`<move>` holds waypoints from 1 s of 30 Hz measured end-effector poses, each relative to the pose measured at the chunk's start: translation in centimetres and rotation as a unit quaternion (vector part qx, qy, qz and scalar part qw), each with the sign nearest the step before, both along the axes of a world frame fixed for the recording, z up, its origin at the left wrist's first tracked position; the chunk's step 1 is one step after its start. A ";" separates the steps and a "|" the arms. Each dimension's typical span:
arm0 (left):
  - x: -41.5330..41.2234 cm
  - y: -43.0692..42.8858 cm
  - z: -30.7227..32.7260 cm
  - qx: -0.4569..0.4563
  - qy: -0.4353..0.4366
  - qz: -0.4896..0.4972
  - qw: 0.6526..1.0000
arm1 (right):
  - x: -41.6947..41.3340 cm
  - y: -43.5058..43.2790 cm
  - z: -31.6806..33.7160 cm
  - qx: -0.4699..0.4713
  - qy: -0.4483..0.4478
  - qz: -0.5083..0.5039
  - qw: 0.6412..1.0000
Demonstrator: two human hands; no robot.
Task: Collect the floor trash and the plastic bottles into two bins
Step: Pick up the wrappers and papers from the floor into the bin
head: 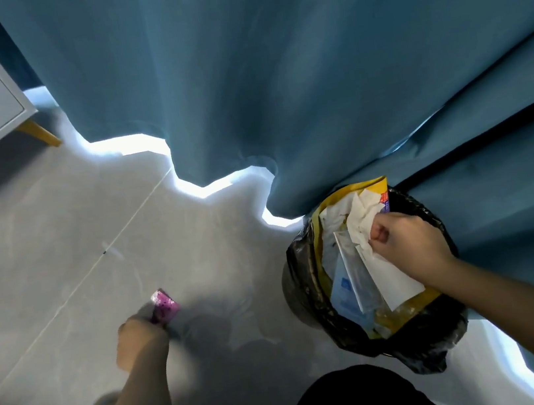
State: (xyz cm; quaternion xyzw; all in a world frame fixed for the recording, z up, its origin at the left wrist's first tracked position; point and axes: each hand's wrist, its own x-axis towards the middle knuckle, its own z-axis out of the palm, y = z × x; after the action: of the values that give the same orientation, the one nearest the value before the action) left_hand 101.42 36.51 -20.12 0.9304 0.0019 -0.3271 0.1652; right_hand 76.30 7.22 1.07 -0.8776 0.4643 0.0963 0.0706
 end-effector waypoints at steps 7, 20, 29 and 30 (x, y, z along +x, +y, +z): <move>0.1 -3.4 4.3 -0.099 0.032 -0.019 0.994 | 0.0 0.5 0.0 0.017 -0.026 -0.017 0.999; -10.3 -18.3 26.6 -0.339 -0.007 -0.390 0.856 | -5.6 -0.3 3.1 0.136 -0.132 -0.066 0.980; -13.9 -19.5 24.1 -0.138 -0.089 -0.515 0.841 | -8.9 -1.3 2.8 0.168 -0.225 -0.061 0.958; -13.8 -19.3 23.9 -0.154 -0.126 -0.532 0.823 | -9.1 -1.3 2.7 0.137 -0.227 -0.054 0.963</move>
State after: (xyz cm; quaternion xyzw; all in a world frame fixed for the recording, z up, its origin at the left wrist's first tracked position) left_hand 87.59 17.20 3.82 0.7825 -0.5650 -0.2397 0.1049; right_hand 67.23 5.96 3.76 -0.8321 0.4649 -0.0470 0.2989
